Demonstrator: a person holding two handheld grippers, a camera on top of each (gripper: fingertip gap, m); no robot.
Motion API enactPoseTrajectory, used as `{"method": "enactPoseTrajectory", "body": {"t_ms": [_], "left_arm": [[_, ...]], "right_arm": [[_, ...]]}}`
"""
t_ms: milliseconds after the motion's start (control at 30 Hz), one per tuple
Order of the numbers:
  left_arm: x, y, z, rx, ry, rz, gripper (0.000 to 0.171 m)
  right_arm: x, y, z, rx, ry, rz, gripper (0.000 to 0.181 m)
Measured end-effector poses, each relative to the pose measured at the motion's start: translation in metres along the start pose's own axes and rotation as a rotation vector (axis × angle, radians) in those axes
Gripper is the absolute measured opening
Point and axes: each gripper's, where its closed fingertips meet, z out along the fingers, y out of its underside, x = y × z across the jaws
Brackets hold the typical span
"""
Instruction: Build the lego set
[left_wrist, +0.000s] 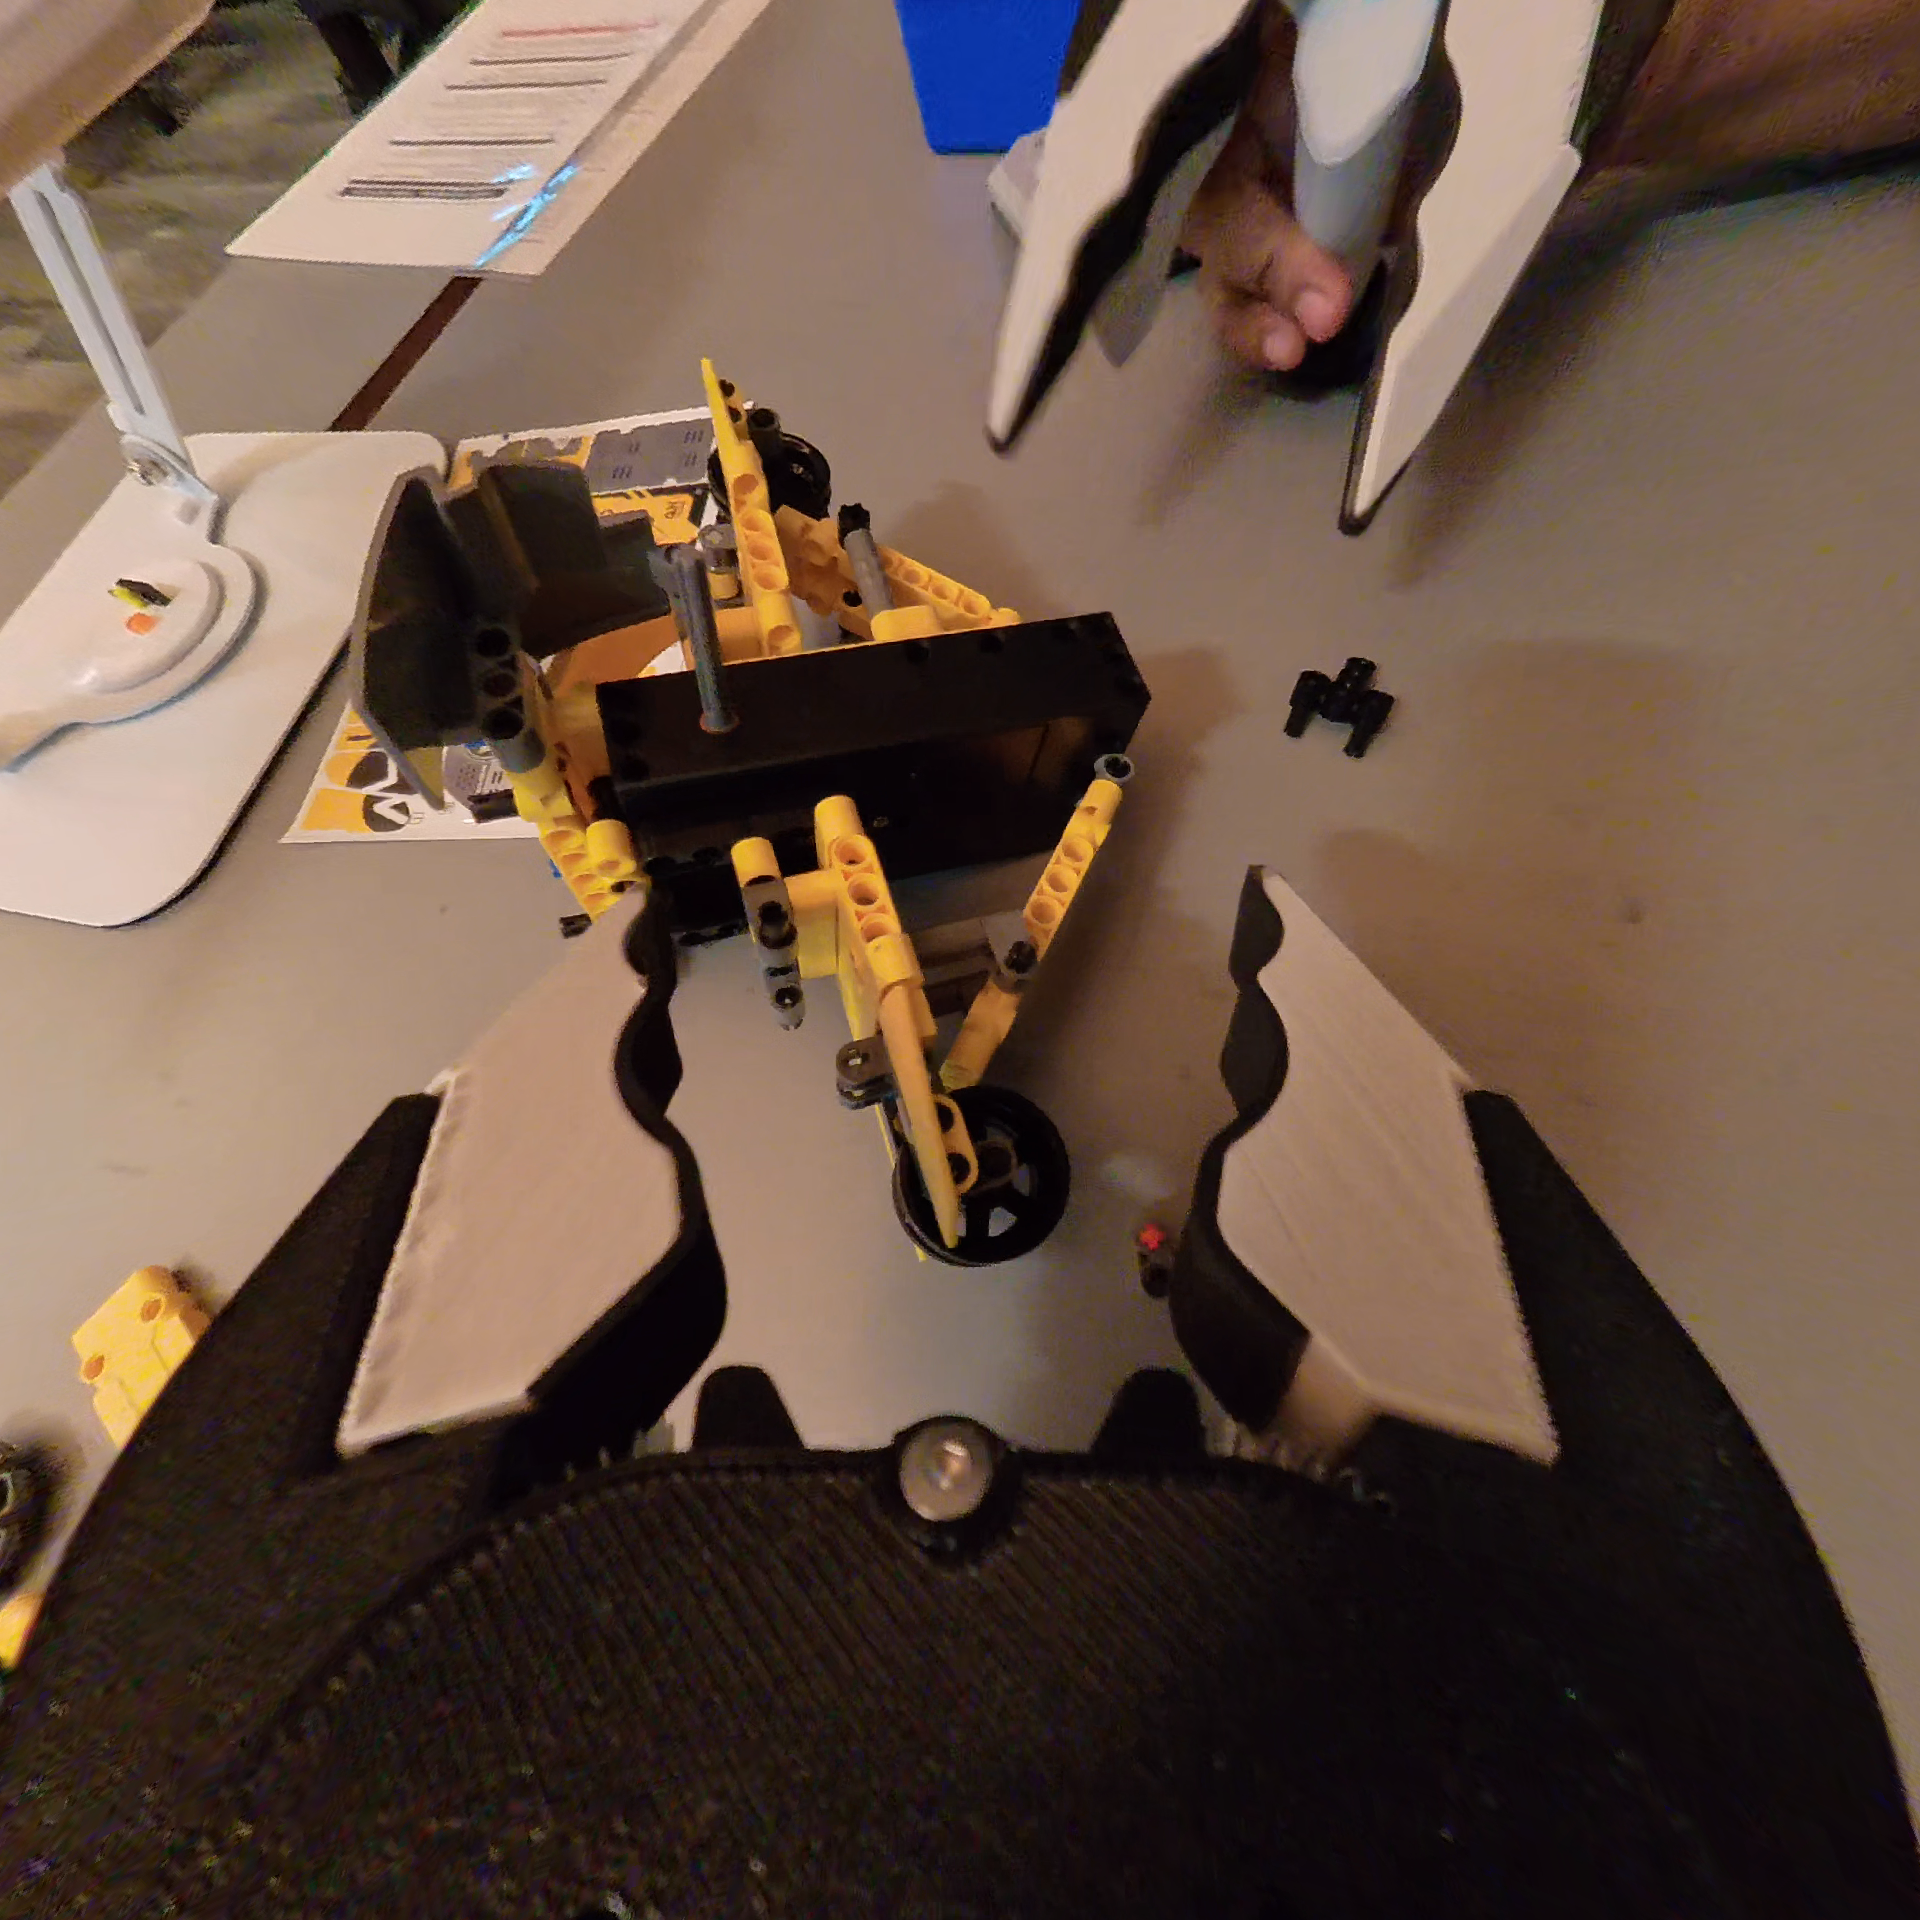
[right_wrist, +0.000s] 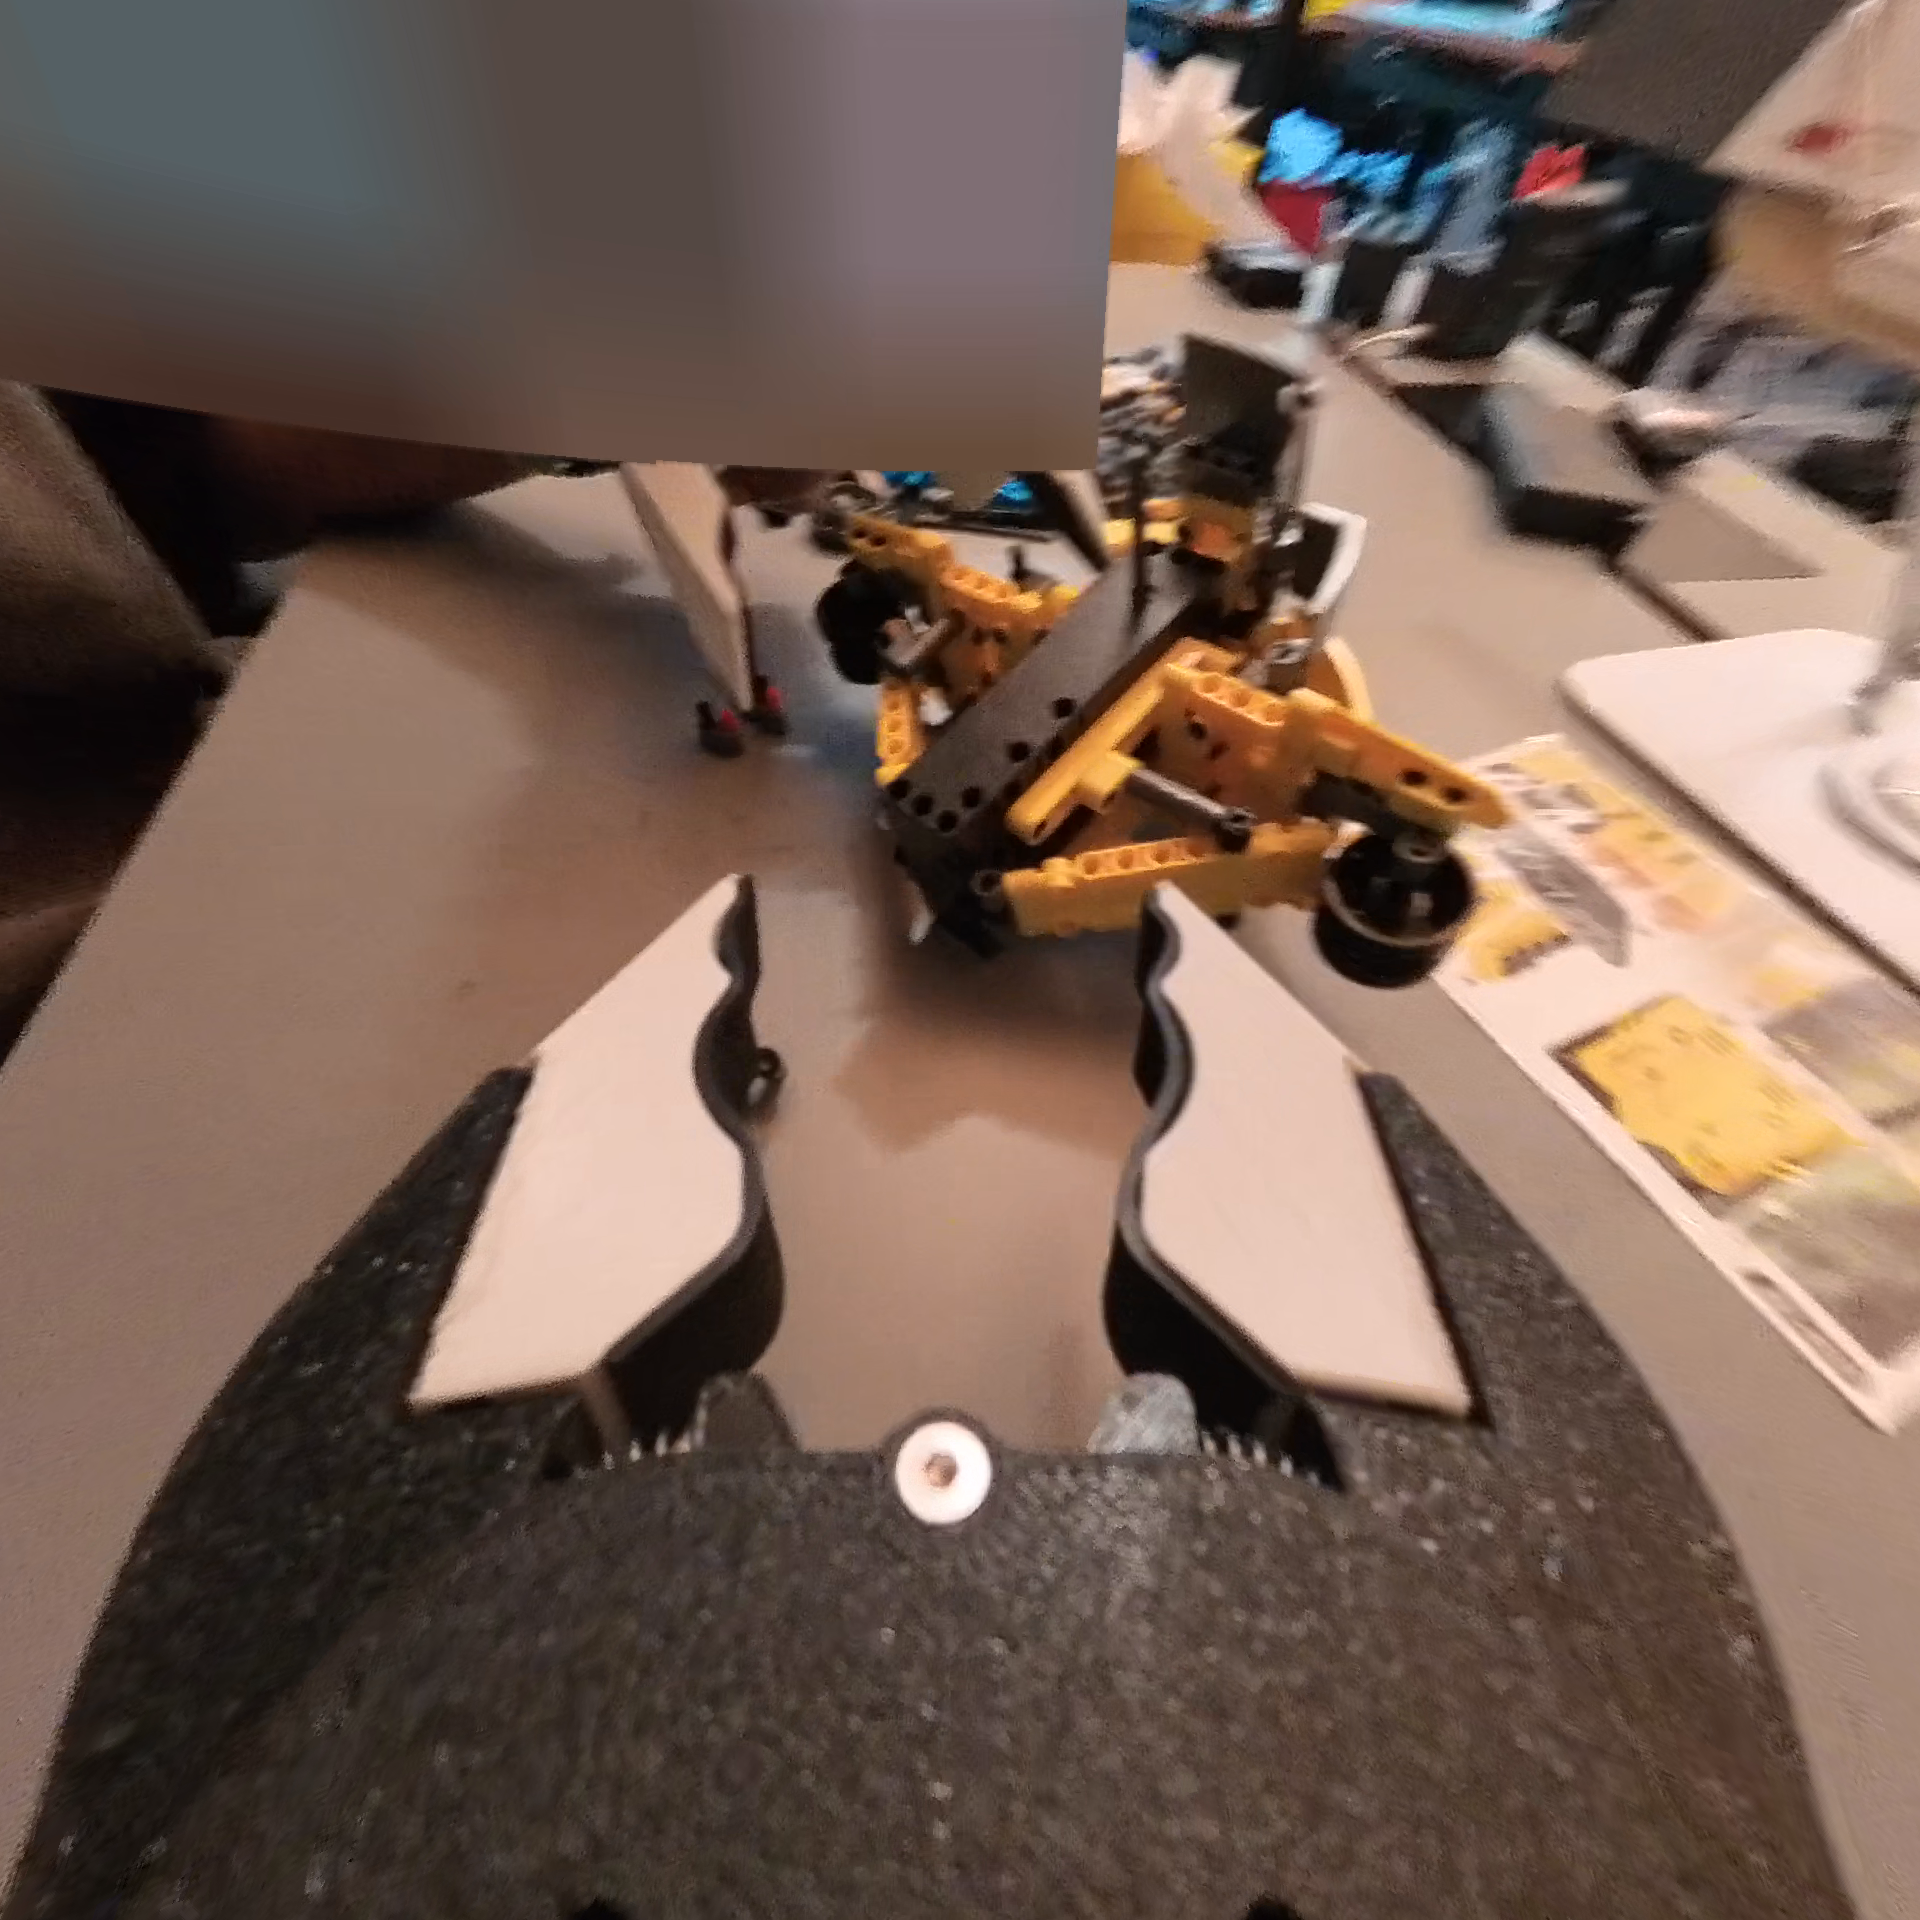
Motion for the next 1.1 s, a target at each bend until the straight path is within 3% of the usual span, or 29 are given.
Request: {"method": "enactPoseTrajectory", "body": {"t_ms": [67,100,233,333,367,467,533,567,700,933,1100], "left_arm": [[-0.006,0.001,0.001,0.013,-0.008,-0.014,0.112],[-0.011,0.002,0.001,0.027,-0.024,-0.026,0.118],[-0.023,0.003,-0.004,0.091,-0.009,-0.115,0.125],[-0.021,-0.001,-0.005,0.135,0.038,-0.183,0.124],[-0.018,-0.001,-0.004,0.138,0.056,-0.192,0.121],[-0.007,0.007,0.004,0.071,0.075,-0.135,0.112],[-0.003,0.011,0.009,0.035,0.061,-0.079,0.099],[0.000,0.014,0.010,0.017,0.069,-0.059,0.080],[-0.004,0.019,0.008,-0.028,0.033,-0.012,0.059],[0.006,0.027,0.000,-0.017,0.140,0.122,0.056],[0.006,0.031,-0.007,0.038,0.245,0.175,0.055]], "right_arm": [[-0.011,0.001,0.002,-0.013,-0.067,-0.039,0.030],[-0.011,-0.001,0.000,0.005,-0.021,-0.069,0.013],[0.001,-0.011,-0.017,0.084,0.316,-0.226,0.018],[-0.008,-0.010,-0.018,0.060,0.420,-0.320,0.018],[-0.010,-0.010,-0.018,0.049,0.463,-0.333,0.026],[-0.015,-0.012,-0.022,0.038,0.582,-0.343,0.026],[-0.021,-0.006,-0.020,-0.005,0.583,-0.285,0.025],[-0.023,-0.002,-0.019,-0.034,0.571,-0.234,0.035],[-0.035,0.008,-0.015,-0.081,0.504,-0.070,0.060],[-0.062,0.036,-0.002,-0.256,0.333,0.017,0.069],[-0.063,0.043,0.000,-0.280,0.262,0.106,0.056]]}}
